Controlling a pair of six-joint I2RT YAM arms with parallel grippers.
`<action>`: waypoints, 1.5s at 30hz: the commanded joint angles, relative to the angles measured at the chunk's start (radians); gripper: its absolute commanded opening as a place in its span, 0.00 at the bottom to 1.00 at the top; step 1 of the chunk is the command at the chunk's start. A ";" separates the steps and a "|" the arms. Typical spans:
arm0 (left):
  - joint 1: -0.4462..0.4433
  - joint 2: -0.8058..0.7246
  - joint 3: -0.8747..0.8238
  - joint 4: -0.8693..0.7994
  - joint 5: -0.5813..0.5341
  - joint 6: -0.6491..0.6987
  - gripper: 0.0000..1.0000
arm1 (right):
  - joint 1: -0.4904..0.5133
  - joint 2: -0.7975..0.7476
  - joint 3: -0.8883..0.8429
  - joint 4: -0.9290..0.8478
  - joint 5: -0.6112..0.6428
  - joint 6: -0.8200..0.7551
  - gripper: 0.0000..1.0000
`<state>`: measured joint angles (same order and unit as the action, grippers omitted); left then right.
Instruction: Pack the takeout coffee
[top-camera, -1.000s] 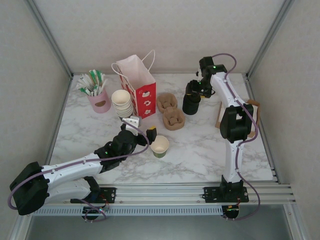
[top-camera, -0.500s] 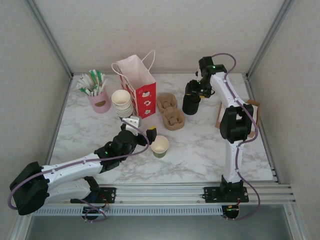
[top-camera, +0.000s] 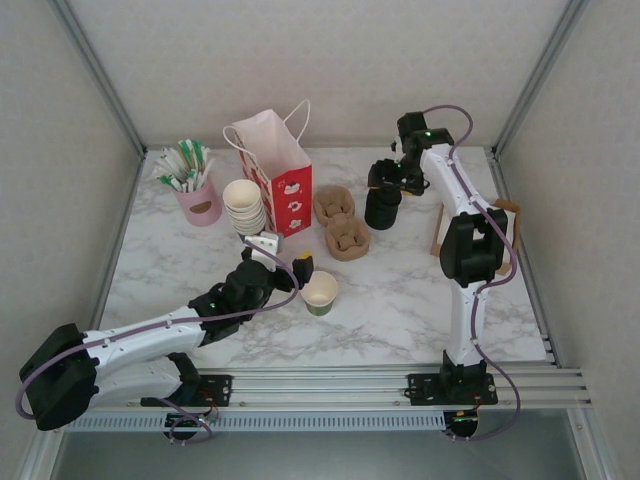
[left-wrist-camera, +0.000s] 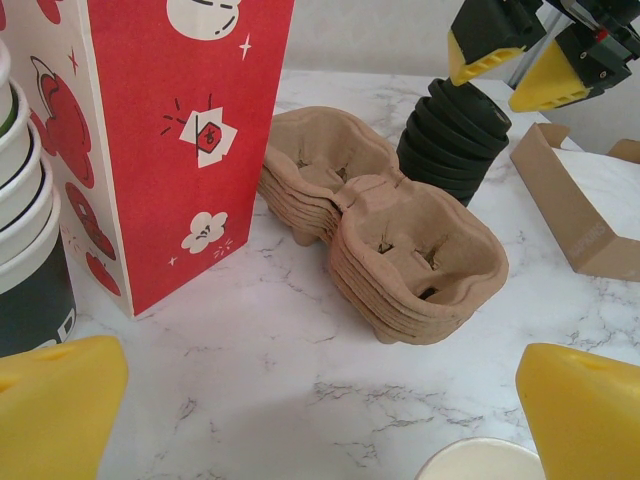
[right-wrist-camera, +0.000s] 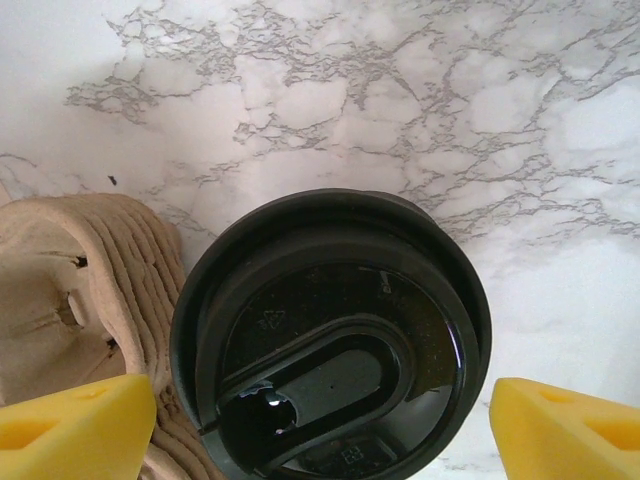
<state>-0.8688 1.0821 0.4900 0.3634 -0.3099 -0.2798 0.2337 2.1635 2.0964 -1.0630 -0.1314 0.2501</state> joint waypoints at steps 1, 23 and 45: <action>0.006 0.000 0.031 0.008 0.008 0.018 1.00 | 0.003 -0.040 -0.002 -0.009 0.007 0.002 0.89; 0.006 -0.001 0.031 0.008 0.006 0.019 1.00 | -0.015 0.024 -0.029 0.032 -0.040 0.017 0.85; 0.005 0.002 0.030 0.008 0.006 0.019 1.00 | -0.019 0.015 -0.036 0.041 -0.064 0.021 0.74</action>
<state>-0.8688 1.0821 0.4900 0.3634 -0.3099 -0.2756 0.2203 2.1826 2.0716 -1.0279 -0.1844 0.2657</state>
